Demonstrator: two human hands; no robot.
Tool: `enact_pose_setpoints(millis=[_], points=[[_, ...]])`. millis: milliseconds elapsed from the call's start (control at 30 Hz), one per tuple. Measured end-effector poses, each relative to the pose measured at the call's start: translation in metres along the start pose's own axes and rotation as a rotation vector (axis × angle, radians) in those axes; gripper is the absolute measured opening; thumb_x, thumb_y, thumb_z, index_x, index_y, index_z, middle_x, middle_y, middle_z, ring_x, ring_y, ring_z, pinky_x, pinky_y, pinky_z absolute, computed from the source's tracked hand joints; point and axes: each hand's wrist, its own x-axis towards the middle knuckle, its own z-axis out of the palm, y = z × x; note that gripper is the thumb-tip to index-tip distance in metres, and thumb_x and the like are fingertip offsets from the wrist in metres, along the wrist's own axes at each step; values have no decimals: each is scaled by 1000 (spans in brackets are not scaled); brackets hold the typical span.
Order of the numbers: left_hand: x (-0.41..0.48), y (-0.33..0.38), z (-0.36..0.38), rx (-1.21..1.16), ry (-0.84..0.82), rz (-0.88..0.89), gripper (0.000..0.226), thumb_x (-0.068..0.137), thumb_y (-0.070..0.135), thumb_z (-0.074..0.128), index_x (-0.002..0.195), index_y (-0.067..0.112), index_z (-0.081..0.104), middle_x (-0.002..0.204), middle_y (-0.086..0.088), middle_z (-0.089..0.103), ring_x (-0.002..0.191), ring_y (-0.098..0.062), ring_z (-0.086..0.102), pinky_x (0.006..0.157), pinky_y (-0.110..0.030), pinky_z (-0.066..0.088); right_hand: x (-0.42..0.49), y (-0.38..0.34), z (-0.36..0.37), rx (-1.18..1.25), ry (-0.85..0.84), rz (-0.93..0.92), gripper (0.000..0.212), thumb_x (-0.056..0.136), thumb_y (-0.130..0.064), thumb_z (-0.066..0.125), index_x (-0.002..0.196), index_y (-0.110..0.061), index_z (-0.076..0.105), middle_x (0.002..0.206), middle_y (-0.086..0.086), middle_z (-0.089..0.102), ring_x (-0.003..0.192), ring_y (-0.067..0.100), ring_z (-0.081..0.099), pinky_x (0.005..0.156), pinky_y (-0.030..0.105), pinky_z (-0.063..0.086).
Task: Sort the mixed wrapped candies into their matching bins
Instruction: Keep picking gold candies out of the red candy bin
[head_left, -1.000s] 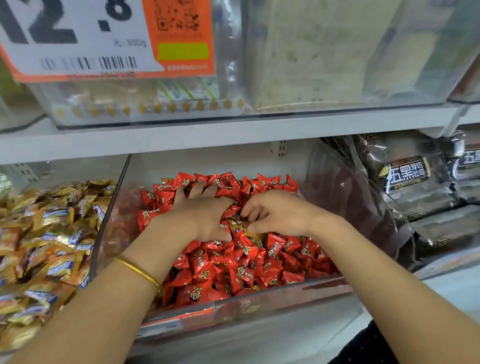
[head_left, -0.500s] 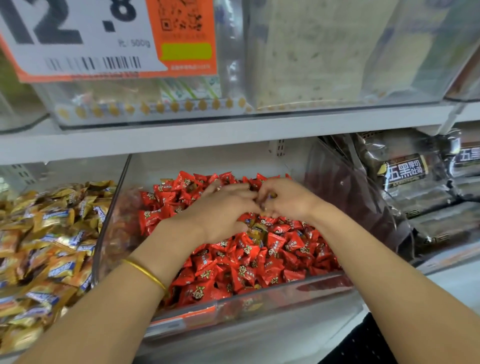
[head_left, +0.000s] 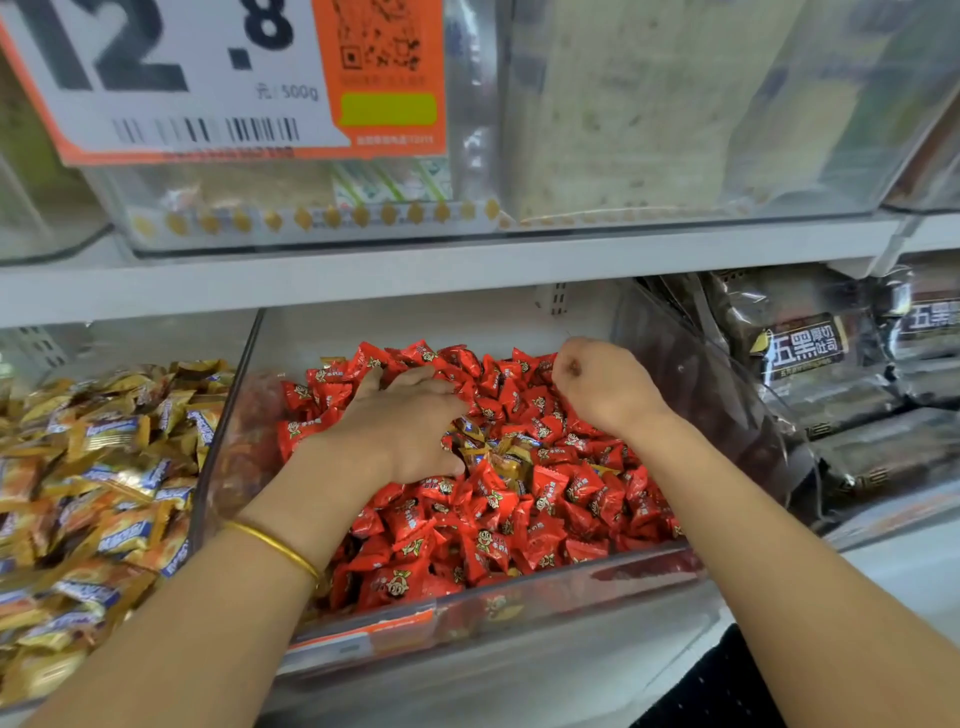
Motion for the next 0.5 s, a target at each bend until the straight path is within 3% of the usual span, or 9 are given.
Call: enact_pose_setpoints(millis=[133, 200, 300, 400, 467, 500], points=[[1, -1, 1, -24, -7, -14, 72, 85, 52, 56, 147, 33, 23, 158, 6, 9, 145, -14, -5, 116, -54, -1, 7, -5, -9, 300, 46, 56, 13, 90, -8, 50, 85, 0, 59, 82, 12, 61, 77, 19, 54, 72, 28, 44], [2, -2, 1, -39, -11, -20, 73, 85, 52, 56, 147, 33, 22, 158, 6, 8, 145, -15, -6, 116, -53, -3, 12, -12, -11, 341, 48, -24, 12, 90, -7, 55, 92, -3, 66, 102, 7, 64, 77, 9, 51, 64, 16, 42], [1, -1, 1, -43, -12, -19, 74, 85, 52, 56, 147, 33, 21, 158, 5, 7, 145, -15, -8, 116, -53, -4, 12, -25, -6, 371, -196, -167, 20, 94, -7, 52, 96, -15, 70, 114, -6, 57, 73, 1, 55, 49, 10, 45], [0, -2, 3, -48, 1, -21, 72, 85, 52, 56, 147, 34, 22, 158, 5, 7, 145, -15, -9, 116, -53, -5, 6, -26, -6, 336, -286, -170, 22, 93, -3, 53, 94, -14, 71, 99, -10, 61, 52, -10, 54, 58, 11, 48], [0, -2, 4, -52, 14, -16, 71, 85, 52, 56, 146, 34, 24, 158, 5, 8, 145, -16, -8, 115, -53, -6, 2, -17, -15, 185, -324, -132, 18, 90, -3, 58, 98, -11, 72, 107, -5, 65, 68, -12, 56, 74, 11, 47], [0, -2, 4, -54, 19, -13, 71, 85, 51, 56, 146, 33, 25, 158, 5, 8, 145, -16, -8, 115, -54, -6, -1, -10, -21, 73, -378, -93, 17, 88, -4, 61, 99, -11, 72, 110, -3, 66, 71, -8, 58, 72, 11, 47]])
